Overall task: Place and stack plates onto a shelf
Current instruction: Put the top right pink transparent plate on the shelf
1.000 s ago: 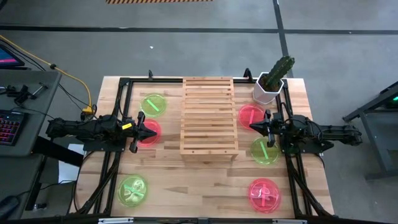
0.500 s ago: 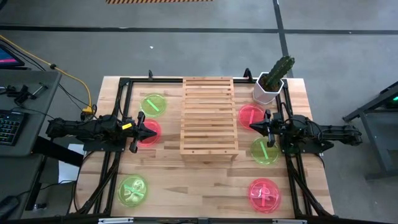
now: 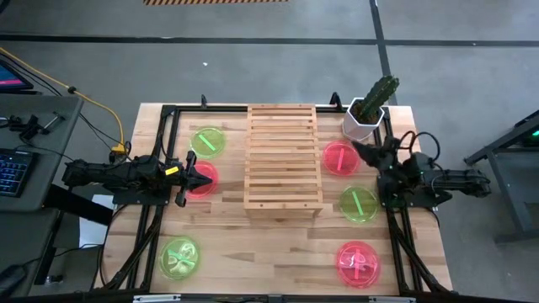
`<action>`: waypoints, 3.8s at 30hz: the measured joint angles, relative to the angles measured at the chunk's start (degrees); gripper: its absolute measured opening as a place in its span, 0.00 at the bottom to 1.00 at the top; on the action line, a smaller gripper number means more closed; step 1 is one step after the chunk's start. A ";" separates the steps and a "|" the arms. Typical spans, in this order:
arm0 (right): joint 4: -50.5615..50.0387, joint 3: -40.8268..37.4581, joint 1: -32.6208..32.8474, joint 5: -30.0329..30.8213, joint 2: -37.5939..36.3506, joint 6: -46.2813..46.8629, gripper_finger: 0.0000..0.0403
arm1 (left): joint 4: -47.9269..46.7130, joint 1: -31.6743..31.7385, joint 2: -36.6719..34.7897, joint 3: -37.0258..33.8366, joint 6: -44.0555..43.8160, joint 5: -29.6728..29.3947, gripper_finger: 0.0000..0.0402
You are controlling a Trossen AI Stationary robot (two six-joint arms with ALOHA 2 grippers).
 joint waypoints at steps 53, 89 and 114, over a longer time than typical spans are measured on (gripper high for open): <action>-60.25 19.26 -17.74 -1.96 62.88 53.15 0.27 | -0.02 -0.02 0.02 0.00 0.00 0.01 0.00; -73.04 27.42 -10.53 -5.18 43.84 40.28 0.00 | 0.00 -0.02 0.00 0.00 0.00 -0.02 0.00; -64.33 20.03 -9.73 6.91 52.43 44.91 0.50 | 0.00 -0.01 0.00 -0.01 0.00 0.00 0.00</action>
